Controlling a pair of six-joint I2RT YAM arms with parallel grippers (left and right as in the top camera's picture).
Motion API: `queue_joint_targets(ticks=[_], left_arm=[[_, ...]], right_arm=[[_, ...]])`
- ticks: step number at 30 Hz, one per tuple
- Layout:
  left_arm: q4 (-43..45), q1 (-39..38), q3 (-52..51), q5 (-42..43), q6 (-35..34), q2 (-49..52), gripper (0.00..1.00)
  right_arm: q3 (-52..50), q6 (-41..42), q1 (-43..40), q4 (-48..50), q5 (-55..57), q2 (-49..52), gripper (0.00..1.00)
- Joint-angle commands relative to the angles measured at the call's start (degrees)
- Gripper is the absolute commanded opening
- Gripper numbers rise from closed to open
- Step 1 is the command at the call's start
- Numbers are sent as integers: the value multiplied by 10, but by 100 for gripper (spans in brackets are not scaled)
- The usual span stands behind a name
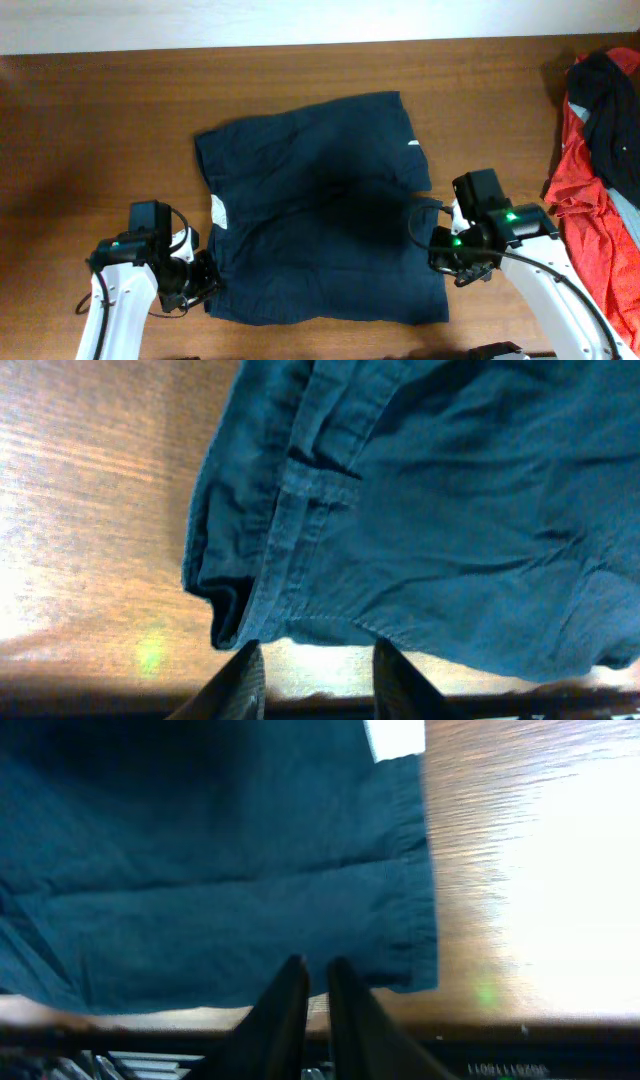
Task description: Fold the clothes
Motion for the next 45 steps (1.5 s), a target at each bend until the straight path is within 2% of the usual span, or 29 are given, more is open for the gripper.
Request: queue_joint_targets(ticks=[1, 5, 8, 11, 14, 18, 21, 26, 35, 40, 45], left_arm=[[6, 3, 0, 22, 10, -4, 28], [50, 3, 18, 59, 36, -8, 25], [82, -1, 58, 68, 50, -8, 21], [173, -17, 105, 68, 56, -6, 22], [268, -37, 112, 60, 56, 4, 21], [373, -56, 112, -1, 57, 63, 22], [452, -66, 112, 3, 73, 147, 21], [543, -83, 140, 12, 95, 295, 15], [557, -111, 282, 5, 155, 496, 13], [559, -114, 331, -70, 140, 575, 14], [578, -110, 390, -98, 109, 651, 13]], right_arm=[[-24, -7, -4, 11, -39, 14, 12], [-24, -95, -4, 116, -75, 21, 9], [-13, -96, -4, 220, -102, 24, 9], [10, -66, -4, 326, -103, 50, 9], [24, -66, -4, 385, -103, 92, 9], [62, -66, -4, 448, -103, 179, 9], [99, -66, -4, 474, -104, 242, 9], [132, -70, -5, 493, -101, 283, 8], [146, -93, -5, 455, -101, 280, 9], [146, -93, -5, 437, -101, 280, 8], [146, -108, -5, 424, -93, 280, 8]])
